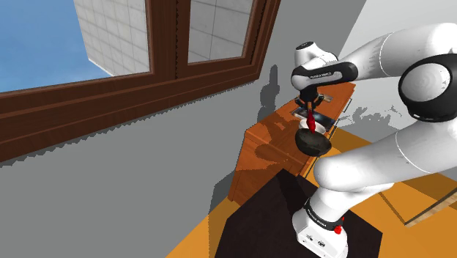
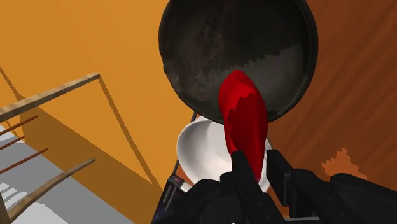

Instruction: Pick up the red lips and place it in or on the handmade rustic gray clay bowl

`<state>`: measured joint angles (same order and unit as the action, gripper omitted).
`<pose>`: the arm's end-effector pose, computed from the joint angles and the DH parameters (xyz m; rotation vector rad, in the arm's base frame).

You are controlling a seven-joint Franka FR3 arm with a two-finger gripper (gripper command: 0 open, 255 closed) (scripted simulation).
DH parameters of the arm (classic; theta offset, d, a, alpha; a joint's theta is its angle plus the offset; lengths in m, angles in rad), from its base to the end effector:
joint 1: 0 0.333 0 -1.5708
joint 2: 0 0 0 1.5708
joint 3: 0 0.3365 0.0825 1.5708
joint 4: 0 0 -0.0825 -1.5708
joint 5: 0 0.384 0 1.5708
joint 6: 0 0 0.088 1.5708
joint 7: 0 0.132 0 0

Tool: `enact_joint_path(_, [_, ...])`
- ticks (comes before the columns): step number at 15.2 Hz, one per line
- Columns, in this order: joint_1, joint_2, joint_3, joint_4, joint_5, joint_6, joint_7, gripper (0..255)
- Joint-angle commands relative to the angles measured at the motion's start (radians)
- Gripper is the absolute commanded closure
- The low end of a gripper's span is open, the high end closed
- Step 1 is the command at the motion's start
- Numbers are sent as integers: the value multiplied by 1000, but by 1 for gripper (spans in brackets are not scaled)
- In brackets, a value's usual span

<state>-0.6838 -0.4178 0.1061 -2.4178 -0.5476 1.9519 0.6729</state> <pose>0.3184 -0.2610 0.4661 2.2528 -1.2875 -0.0400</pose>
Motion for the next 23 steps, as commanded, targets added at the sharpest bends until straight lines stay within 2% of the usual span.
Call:
enact_joint_path(1, [1,-5,-1,19,5,-21,-14,255])
enact_joint_path(5, [1,-14,-2,39,11,-45,-30,255])
enact_joint_path(6, [1,-14,-2,39,11,-45,-30,0])
enact_joint_path(11, [-28,-15,-193,-52,264,106,-60,0])
enact_joint_path(15, [-27,5,-333,-137,476,217,-115,0])
enact_joint_path(23, [-21,68,-344,-193,482,337,-122,0])
